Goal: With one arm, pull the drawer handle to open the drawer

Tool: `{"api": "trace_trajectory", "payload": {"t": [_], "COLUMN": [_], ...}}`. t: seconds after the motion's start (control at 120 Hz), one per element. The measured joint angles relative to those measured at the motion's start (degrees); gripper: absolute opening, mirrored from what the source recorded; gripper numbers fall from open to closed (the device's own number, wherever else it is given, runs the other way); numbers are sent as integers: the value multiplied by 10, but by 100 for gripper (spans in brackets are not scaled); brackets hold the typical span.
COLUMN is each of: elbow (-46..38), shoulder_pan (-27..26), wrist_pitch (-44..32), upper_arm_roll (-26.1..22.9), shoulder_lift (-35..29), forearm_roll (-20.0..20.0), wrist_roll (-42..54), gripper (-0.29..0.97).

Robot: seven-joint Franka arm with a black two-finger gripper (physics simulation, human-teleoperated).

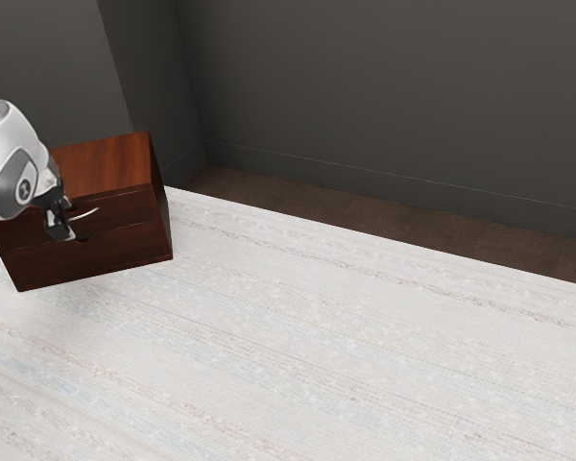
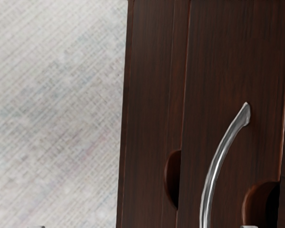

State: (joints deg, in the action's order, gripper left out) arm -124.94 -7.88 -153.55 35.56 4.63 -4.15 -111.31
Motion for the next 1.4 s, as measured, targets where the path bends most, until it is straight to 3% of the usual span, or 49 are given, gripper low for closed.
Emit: {"api": "trace_trajectory", "payload": {"t": [1.067,1.4], "elbow": [22,17], "shoulder_pan": [8,7], "wrist_pitch": [-26,-22], "upper_arm_roll": [-3,-5], "shoulder_lift": [64,57], "forearm_roll": [3,4], "wrist_roll": [-26,-28], "gripper": [51,37]}}
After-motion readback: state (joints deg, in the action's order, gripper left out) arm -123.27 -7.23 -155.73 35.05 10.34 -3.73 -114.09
